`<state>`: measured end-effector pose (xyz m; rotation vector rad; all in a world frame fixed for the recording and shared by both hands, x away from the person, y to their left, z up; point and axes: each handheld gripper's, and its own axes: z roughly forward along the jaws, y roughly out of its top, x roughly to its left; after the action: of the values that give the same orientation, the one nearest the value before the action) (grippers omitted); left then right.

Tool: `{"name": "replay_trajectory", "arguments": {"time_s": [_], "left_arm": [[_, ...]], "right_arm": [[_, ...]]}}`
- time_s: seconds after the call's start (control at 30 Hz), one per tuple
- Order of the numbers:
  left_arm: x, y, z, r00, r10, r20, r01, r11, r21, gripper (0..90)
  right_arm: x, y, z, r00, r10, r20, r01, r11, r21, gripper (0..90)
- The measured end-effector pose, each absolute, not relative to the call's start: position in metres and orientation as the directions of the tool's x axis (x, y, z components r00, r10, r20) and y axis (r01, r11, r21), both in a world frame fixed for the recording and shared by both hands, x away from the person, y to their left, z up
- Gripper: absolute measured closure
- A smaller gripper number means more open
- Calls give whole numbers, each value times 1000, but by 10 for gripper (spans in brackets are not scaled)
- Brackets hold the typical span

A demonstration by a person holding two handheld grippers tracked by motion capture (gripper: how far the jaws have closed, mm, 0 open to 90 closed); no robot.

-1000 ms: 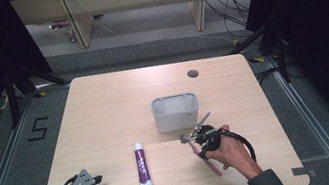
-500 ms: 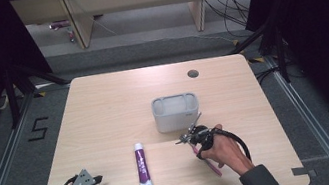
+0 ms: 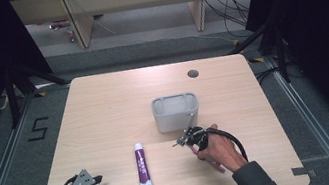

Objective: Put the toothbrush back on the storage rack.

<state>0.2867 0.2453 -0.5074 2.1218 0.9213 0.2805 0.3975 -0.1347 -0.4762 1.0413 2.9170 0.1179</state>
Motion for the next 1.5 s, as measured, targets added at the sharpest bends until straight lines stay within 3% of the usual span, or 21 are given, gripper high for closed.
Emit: {"name": "replay_trajectory", "arguments": {"time_s": [0.37, 0.6, 0.63, 0.83, 1.23, 1.5], "left_arm": [[287, 246, -507, 713, 697, -83, 514, -439, 737, 160], [287, 244, -507, 713, 694, -96, 517, -429, 740, 160], [287, 244, -507, 713, 694, -95, 517, -429, 741, 161], [287, 245, -507, 713, 696, -82, 514, -439, 737, 160], [287, 245, -508, 711, 698, -86, 513, -432, 742, 161], [287, 243, -509, 710, 696, -106, 517, -412, 751, 160]], "right_arm": [[400, -129, -476, -784, 621, -4, 620, 784, 39, 837], [401, -142, -452, -800, 598, 50, 595, 779, 199, 838], [398, -141, -447, -774, 631, 54, 628, 752, 203, 837], [394, -154, -429, -796, 596, 100, 583, 712, 391, 837], [392, -168, -411, -774, 615, 150, 591, 617, 519, 837], [399, -180, -399, -763, 627, 154, 555, 515, 653, 837]]}}
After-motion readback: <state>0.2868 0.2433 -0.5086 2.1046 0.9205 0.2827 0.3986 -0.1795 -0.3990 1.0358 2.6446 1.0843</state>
